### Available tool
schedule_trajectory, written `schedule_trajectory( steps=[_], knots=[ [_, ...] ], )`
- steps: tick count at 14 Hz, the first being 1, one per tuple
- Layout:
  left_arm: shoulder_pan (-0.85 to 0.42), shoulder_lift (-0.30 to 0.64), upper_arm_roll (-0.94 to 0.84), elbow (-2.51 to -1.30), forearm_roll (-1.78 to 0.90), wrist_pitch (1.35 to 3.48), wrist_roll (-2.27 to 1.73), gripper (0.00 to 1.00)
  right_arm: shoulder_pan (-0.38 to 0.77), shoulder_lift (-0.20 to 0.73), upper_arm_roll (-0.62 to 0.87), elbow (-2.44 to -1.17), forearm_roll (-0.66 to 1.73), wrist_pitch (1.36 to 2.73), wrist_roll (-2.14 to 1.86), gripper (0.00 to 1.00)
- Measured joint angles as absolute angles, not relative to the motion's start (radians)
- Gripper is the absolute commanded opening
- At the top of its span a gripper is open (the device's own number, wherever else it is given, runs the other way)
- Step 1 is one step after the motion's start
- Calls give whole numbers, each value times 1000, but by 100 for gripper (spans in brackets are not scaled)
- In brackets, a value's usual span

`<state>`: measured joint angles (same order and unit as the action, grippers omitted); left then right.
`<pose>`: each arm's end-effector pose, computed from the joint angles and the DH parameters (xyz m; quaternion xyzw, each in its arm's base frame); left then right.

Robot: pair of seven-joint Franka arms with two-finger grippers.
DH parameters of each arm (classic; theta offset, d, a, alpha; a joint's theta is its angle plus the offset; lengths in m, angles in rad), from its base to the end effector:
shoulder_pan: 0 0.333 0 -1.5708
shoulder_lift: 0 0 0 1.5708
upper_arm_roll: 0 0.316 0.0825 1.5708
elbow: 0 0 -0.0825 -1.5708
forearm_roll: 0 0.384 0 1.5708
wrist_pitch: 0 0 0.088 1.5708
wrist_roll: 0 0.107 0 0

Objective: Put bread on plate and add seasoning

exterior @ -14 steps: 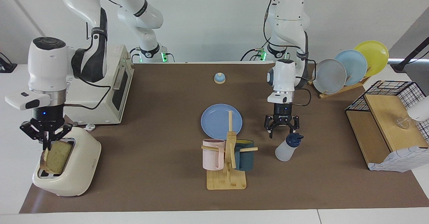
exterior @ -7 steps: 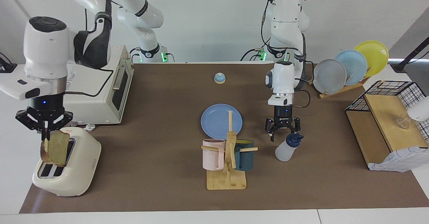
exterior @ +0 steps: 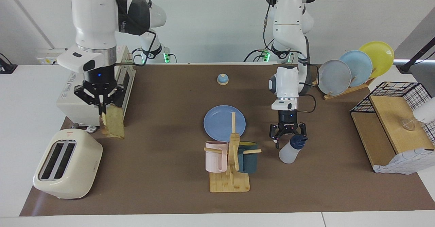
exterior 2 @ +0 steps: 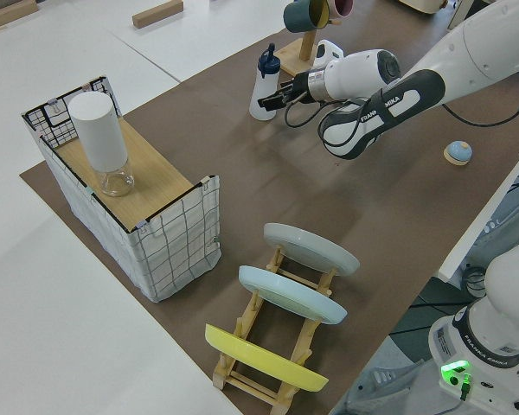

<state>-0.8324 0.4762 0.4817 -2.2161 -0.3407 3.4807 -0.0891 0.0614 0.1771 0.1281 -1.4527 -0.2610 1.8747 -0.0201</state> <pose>0.5675 -0.1836 0.2878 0.9056 -0.0139 0.4235 0.0197 0.6298 0.0933 0.6097 0.9778 0.1240 0.1314 0.1063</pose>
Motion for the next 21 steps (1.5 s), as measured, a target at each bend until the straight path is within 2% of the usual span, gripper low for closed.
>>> schedule_trajectory(
  steps=[3,6,9,17,19,20,21],
  knots=[
    [-832,478,488,-2208,-341,3481,-89,100,132,176,138,-1462,-159,1849,143,0],
    [-831,489,490,-2202,-341,3481,-89,100,257,175,142,-1483,-140,1856,340,0],
    [-831,499,490,-2200,-341,3481,-89,100,355,177,144,-1523,-140,1927,470,0],
    [-831,512,490,-2198,-341,3481,-89,100,476,217,145,-1696,-139,2191,611,0],
    [-831,512,490,-2195,-341,3481,-89,90,477,226,143,-1743,-139,2285,613,0],
    [-831,513,490,-2193,-341,3481,-89,79,477,230,142,-1770,-139,2335,614,0],
    [-831,513,490,-2192,-341,3481,-89,62,480,238,143,-1788,-139,2369,618,0]
  ],
)
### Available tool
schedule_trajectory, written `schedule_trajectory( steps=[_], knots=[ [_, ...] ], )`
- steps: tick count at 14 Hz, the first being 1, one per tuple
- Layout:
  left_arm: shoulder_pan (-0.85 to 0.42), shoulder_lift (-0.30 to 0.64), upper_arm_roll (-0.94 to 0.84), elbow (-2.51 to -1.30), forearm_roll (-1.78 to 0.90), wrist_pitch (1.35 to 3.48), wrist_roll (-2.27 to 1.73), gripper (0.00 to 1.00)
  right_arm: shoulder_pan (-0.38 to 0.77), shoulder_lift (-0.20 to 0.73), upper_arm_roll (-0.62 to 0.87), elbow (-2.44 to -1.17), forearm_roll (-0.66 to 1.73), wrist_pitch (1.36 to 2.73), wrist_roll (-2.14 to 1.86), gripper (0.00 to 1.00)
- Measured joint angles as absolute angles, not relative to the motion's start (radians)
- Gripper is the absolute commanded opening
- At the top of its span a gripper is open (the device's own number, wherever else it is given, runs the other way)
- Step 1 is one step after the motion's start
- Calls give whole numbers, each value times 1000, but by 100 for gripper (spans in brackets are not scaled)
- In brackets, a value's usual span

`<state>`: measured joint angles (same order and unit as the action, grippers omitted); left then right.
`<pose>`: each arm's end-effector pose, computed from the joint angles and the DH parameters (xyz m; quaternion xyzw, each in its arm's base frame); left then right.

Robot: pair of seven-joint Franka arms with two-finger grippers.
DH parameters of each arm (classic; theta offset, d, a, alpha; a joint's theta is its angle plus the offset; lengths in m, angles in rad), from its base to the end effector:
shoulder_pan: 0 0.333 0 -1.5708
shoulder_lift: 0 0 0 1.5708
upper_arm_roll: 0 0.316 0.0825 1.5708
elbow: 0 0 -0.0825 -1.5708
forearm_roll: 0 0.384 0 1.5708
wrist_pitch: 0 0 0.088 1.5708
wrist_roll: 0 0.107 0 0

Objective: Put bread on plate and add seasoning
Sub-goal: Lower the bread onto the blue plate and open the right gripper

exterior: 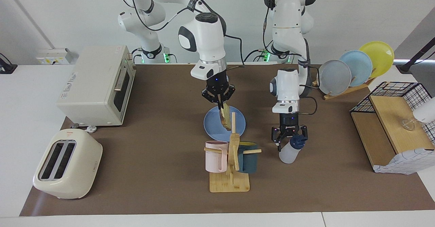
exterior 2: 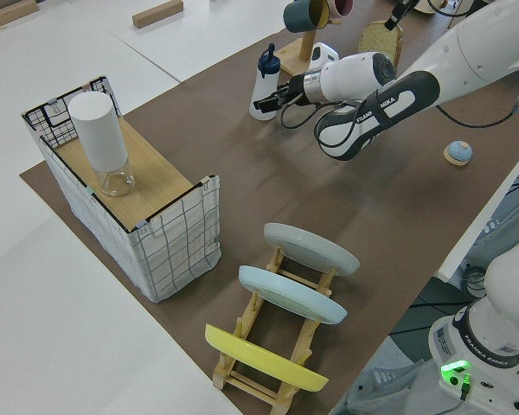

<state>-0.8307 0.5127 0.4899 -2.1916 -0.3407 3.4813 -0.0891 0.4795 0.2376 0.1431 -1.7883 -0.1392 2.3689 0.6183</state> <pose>0.5742 -0.1819 0.2793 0.9056 -0.0167 0.4238 0.0097 0.5364 0.3748 0.4564 -0.9835 -0.0380 -0.1633 0.0673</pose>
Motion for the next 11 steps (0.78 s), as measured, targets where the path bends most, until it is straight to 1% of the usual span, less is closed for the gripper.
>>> schedule_trajectory(
  steps=[1,2,3,4,8,9,11],
  knots=[
    [-831,513,490,-2191,-341,3481,-89,42,488,247,144,-1798,-139,2387,632,0],
    [-830,513,490,-2191,-341,3481,-89,20,500,255,144,-1802,-139,2400,652,0],
    [-830,513,491,-2190,-341,3481,-89,1,509,262,144,-1804,-139,2407,665,0],
    [-827,513,491,-2190,-341,3481,-89,0,516,264,144,-1806,-139,2411,670,0],
    [-818,513,491,-2189,-340,3481,-89,0,521,264,144,-1816,-139,2413,673,0],
    [-817,513,491,-2189,-340,3481,-89,0,521,264,144,-1830,-139,2425,676,0],
    [-815,513,492,-2185,-339,3477,-89,0,521,258,144,-1887,-139,2489,689,0]
  ],
)
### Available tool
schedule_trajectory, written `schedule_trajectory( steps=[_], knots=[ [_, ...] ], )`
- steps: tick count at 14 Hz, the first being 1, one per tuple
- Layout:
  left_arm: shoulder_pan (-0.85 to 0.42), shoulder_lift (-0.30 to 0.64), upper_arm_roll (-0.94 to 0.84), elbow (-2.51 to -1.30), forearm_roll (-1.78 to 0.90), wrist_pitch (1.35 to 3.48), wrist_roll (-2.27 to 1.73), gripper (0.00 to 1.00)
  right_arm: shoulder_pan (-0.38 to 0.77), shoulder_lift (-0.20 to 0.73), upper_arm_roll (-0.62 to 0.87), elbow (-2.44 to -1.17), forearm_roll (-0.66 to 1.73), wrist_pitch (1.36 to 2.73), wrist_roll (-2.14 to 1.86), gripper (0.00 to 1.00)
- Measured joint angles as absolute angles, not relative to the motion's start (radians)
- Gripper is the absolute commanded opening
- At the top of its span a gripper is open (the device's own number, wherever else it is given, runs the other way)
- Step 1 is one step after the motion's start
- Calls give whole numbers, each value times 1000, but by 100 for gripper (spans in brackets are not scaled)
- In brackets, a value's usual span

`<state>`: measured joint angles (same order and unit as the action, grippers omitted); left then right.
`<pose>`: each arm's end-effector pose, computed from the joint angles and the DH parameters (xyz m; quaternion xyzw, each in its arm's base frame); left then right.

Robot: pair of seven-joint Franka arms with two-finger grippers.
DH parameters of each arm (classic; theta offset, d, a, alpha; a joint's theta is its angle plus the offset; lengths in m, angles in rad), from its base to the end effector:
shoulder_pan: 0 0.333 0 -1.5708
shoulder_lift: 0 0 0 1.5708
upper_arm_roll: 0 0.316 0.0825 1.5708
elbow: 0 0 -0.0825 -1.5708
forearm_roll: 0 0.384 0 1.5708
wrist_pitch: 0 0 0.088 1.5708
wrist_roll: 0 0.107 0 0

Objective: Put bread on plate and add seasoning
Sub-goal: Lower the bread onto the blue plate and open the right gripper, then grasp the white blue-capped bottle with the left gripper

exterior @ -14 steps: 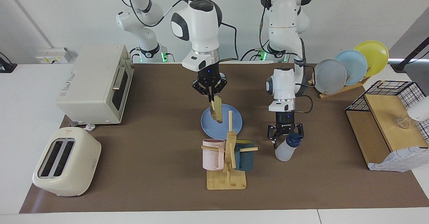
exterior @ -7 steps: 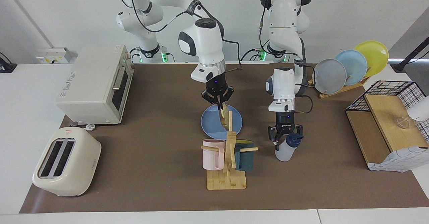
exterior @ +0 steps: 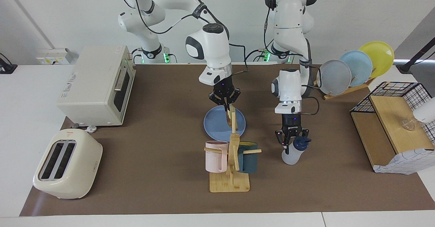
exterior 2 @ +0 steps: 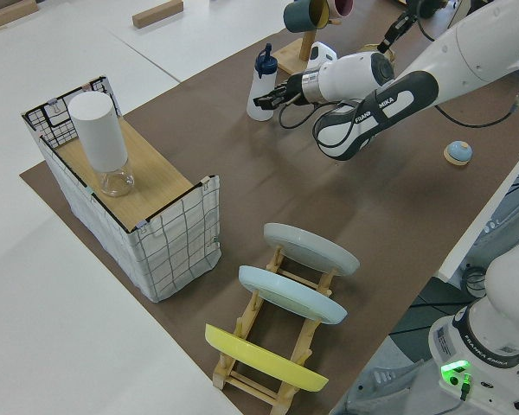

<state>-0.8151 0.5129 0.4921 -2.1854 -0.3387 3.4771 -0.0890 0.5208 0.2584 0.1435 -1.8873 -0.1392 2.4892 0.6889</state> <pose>0.5789 -0.1732 0.2813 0.9052 -0.0101 0.4248 0.0066 0.5120 0.3944 0.4083 -0.9840 -0.0296 -0.1555 0.0819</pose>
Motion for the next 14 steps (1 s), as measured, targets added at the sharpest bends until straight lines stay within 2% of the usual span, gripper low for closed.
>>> schedule_trajectory(
  steps=[4,10,14],
  knots=[
    [-799,502,496,-2140,-320,3394,-89,0,518,234,138,-1964,-139,2522,697,0],
    [-761,418,501,-2010,-279,3105,-88,0,512,225,130,-1971,-139,2477,698,0],
    [-745,380,502,-1976,-277,3008,-87,0,495,214,130,-2005,-139,2476,698,0]
  ],
)
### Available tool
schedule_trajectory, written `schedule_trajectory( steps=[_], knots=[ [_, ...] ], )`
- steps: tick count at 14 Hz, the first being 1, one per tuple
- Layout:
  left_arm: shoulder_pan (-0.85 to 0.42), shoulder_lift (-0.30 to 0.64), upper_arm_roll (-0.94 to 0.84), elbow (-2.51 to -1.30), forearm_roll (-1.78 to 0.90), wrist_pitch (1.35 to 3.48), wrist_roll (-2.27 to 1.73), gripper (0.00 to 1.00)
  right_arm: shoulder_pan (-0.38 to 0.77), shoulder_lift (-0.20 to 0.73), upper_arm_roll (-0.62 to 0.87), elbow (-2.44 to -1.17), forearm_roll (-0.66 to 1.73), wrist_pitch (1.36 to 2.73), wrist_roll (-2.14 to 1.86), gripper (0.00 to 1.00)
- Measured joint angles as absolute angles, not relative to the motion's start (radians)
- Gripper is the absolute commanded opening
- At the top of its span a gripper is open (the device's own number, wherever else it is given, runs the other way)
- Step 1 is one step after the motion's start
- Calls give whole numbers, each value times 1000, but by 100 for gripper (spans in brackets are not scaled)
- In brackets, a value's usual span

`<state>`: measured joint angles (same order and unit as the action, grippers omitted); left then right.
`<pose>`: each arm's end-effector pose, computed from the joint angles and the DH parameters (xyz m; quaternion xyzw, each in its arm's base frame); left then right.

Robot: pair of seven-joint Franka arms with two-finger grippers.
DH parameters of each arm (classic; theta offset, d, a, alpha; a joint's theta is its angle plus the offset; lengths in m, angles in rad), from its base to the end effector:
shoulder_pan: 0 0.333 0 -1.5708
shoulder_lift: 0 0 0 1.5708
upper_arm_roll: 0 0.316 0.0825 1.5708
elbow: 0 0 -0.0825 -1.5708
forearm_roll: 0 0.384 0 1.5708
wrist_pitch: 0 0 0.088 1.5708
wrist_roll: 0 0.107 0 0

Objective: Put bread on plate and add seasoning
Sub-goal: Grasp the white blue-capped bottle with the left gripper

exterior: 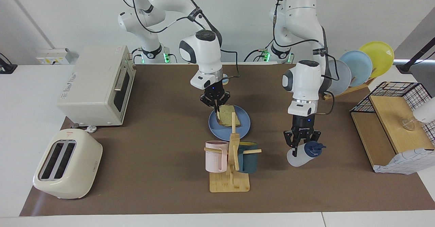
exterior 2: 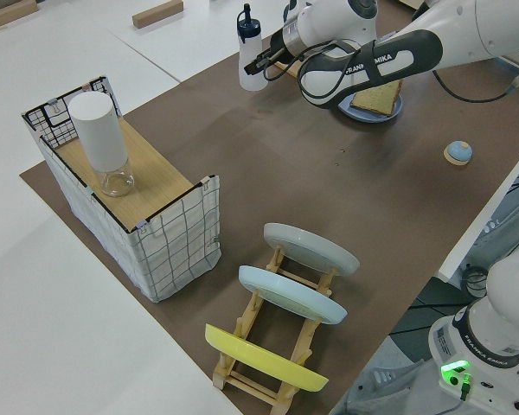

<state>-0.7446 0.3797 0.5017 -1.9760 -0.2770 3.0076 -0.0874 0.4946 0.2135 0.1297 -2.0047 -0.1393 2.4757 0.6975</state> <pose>0.6341 -0.1657 0.3804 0.9377 0.0046 0.3448 0.0429 0.5012 0.3579 0.3785 -0.9909 -0.0092 -0.1246 0.0508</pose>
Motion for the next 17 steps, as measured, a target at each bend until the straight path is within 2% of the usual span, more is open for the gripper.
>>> schedule_trajectory(
  steps=[7,17],
  knots=[
    [-667,283,505,-1813,-245,2575,159,0,469,193,130,-2065,-139,2476,724,0],
    [-627,77,506,-1804,-226,2115,576,0,453,180,130,-2123,-139,2541,770,0]
  ],
)
